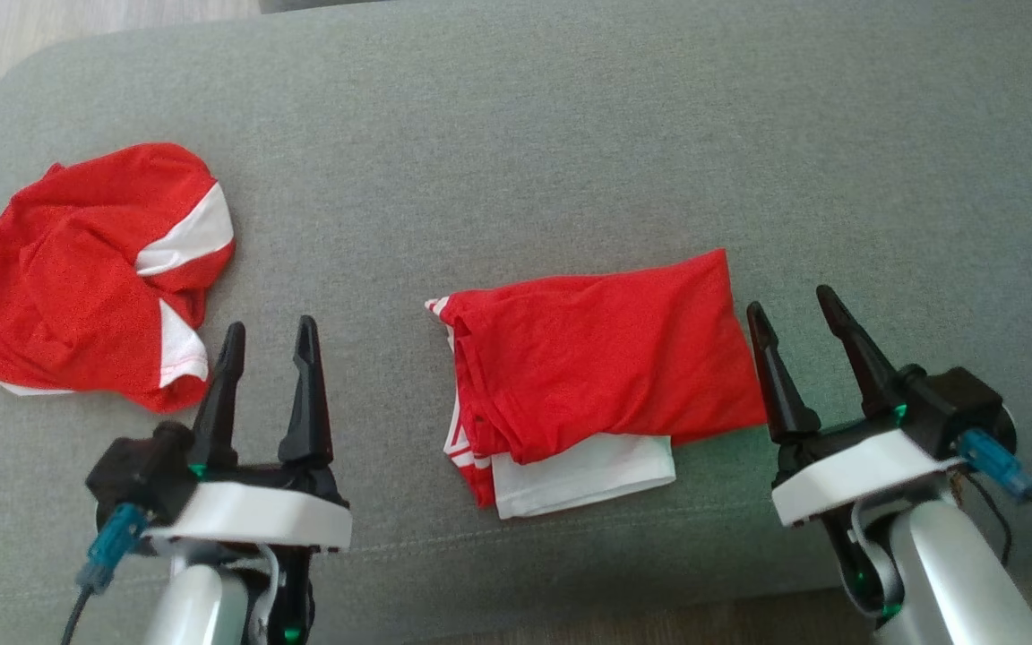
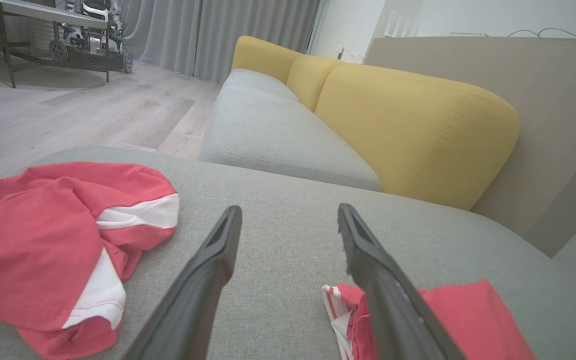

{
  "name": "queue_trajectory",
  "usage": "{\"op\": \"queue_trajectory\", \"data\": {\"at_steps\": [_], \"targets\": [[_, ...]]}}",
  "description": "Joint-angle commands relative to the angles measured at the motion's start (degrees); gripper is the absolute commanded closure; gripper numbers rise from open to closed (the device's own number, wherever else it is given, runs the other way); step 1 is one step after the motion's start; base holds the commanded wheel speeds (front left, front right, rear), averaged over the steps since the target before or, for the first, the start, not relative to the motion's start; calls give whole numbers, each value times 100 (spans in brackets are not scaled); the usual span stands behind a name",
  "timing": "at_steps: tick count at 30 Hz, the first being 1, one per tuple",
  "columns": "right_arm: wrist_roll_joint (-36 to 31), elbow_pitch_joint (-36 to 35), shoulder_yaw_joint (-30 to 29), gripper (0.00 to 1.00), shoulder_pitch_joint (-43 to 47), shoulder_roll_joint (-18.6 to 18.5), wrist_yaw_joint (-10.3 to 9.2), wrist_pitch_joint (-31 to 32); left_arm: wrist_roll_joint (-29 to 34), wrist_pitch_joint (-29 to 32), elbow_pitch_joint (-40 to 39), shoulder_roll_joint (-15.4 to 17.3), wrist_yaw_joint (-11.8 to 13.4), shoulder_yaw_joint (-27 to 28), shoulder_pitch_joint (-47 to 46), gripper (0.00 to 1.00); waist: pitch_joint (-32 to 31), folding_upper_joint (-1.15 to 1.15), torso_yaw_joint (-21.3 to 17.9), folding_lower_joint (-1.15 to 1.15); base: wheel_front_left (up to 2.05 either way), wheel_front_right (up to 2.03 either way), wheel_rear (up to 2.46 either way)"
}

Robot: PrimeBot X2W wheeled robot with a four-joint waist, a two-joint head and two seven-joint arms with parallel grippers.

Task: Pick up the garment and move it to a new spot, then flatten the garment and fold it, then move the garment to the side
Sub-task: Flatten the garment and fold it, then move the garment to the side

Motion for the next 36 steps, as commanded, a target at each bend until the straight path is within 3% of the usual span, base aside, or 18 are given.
{"op": "queue_trajectory", "data": {"at_steps": [1, 16, 29, 36], "targets": [[-46, -224, 62, 0, -8, 42, 0, -58, 46, -45, -213, 20, 45, 124, -81, 0, -7, 0, 6, 0, 0, 0, 0], [26, -84, -12, 0, 37, 177, 0, -59, 54, -45, -159, 20, 59, 45, -112, 0, -15, 0, 58, 0, 0, 0, 0], [579, 1190, -197, 0, -676, 206, 0, 21, 73, -45, -198, 20, 59, -70, -407, 0, 504, 0, 245, 0, 0, 0, 0], [864, 1727, -20, 0, -917, 220, 0, 86, 88, -45, -155, 20, 45, -88, -504, 0, 624, 0, 343, 0, 0, 0, 0]]}}
